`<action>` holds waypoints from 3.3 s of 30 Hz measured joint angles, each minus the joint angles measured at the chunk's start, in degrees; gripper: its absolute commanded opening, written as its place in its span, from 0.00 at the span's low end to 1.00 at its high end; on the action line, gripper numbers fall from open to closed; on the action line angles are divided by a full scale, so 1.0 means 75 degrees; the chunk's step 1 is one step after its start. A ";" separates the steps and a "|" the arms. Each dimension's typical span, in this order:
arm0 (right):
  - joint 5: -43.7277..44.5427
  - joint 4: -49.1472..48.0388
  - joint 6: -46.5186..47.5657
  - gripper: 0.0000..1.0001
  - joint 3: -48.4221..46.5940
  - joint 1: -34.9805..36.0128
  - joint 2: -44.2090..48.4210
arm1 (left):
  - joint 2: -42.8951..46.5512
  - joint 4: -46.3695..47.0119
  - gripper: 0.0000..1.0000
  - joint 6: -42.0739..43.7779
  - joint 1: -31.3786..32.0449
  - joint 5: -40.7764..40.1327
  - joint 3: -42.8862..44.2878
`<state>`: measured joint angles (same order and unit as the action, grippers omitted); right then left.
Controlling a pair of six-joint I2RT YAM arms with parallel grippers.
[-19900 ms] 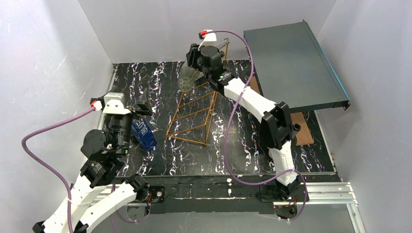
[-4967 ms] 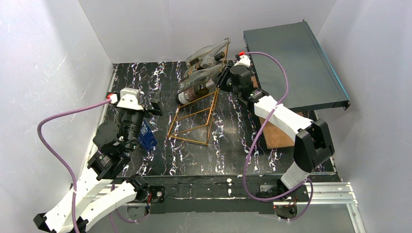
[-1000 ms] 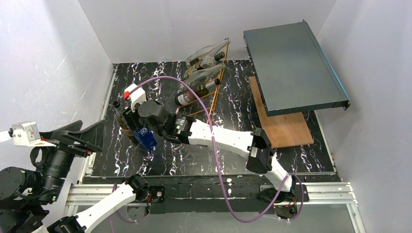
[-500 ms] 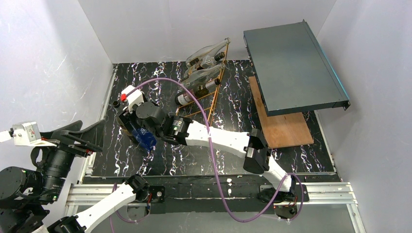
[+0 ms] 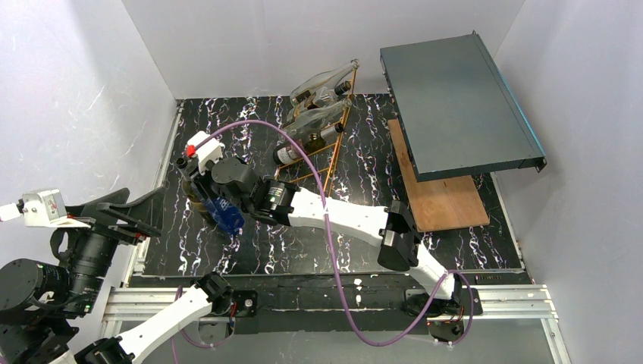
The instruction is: Put the wine bottle on the wine rack
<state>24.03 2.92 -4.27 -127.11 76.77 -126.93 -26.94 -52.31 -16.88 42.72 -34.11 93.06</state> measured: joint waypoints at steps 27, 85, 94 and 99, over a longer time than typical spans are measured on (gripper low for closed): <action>-0.0254 -0.0463 -0.0428 0.01 0.0708 -0.0417 0.0411 | 0.0029 0.0000 0.99 -0.0009 0.0000 -0.0178 -0.0117; -0.0402 -0.0329 0.0026 0.01 0.0111 -0.2206 0.0481 | 0.0289 0.0009 0.99 -0.0102 0.0000 -0.0201 -0.0627; -0.0224 -0.0309 0.0003 0.01 0.0764 -0.2445 0.0912 | 0.0286 0.0012 0.99 -0.0152 0.0000 -0.0198 -0.0731; -0.0108 -0.0353 -0.0035 0.01 0.1247 -0.2541 0.1323 | 0.0286 0.0012 0.99 -0.0157 0.0000 -0.0198 -0.0731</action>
<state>23.22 0.27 -4.54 -117.75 57.71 -117.01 -24.80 -52.23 -18.06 42.72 -35.59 87.57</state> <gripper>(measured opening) 0.469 0.992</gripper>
